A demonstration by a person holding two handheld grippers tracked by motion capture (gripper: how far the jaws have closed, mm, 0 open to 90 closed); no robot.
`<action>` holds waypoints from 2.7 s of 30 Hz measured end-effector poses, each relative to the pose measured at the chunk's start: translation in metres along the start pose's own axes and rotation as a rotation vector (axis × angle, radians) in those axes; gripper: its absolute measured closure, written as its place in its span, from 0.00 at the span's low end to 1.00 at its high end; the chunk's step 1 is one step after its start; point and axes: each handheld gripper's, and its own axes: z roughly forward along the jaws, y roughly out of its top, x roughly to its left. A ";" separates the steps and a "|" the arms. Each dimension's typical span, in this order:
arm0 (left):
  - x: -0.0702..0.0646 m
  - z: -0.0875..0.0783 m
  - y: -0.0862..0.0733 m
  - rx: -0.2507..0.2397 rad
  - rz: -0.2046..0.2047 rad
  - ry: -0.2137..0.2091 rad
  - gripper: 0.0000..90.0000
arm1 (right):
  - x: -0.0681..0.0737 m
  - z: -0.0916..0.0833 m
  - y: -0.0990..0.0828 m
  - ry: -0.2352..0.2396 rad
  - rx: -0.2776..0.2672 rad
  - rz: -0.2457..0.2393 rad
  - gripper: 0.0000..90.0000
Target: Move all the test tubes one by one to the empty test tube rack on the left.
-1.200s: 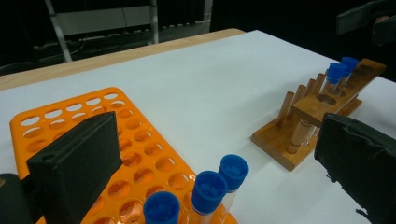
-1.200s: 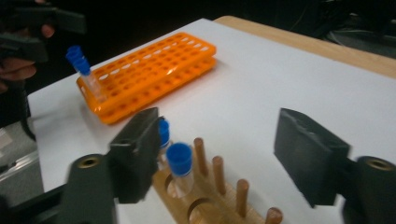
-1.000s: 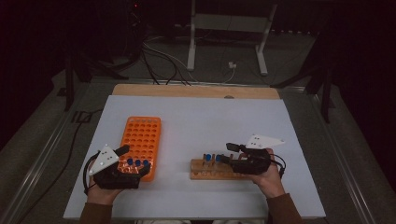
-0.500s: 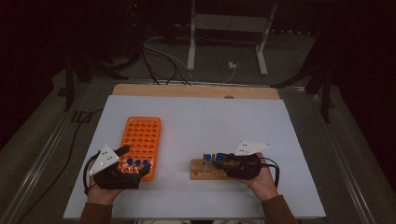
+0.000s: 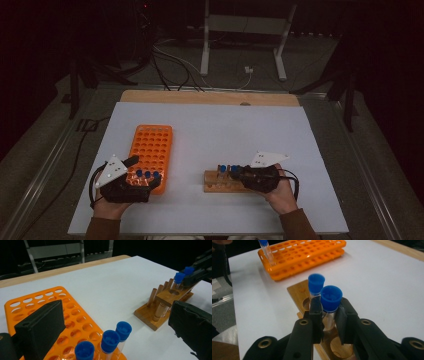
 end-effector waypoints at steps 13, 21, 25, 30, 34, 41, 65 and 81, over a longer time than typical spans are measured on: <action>-0.002 0.001 0.002 0.002 0.003 -0.008 0.01 | -0.003 -0.016 0.017 0.000 -0.044 0.019 0.86; -0.004 0.003 0.005 0.005 0.009 -0.013 0.01 | -0.005 -0.025 0.027 0.006 -0.060 0.033 0.86; -0.006 0.005 0.009 0.004 0.016 -0.019 0.01 | -0.007 -0.030 0.033 0.012 -0.069 0.032 0.86; -0.010 0.009 0.015 -0.001 0.024 -0.033 0.01 | -0.008 -0.039 0.041 0.003 -0.081 0.028 0.86; -0.015 0.012 0.021 -0.004 0.033 -0.045 0.01 | -0.010 -0.043 0.050 -0.013 -0.090 0.023 0.86; -0.024 0.020 0.035 -0.011 0.049 -0.068 0.01 | -0.010 -0.040 0.072 -0.022 -0.105 0.005 0.86; -0.060 0.061 0.057 0.000 0.111 -0.181 0.31 | 0.035 0.016 0.114 0.117 -0.072 -0.081 0.86; -0.061 0.066 0.056 0.020 0.142 -0.231 0.84 | 0.043 0.025 0.115 0.156 -0.059 -0.087 0.86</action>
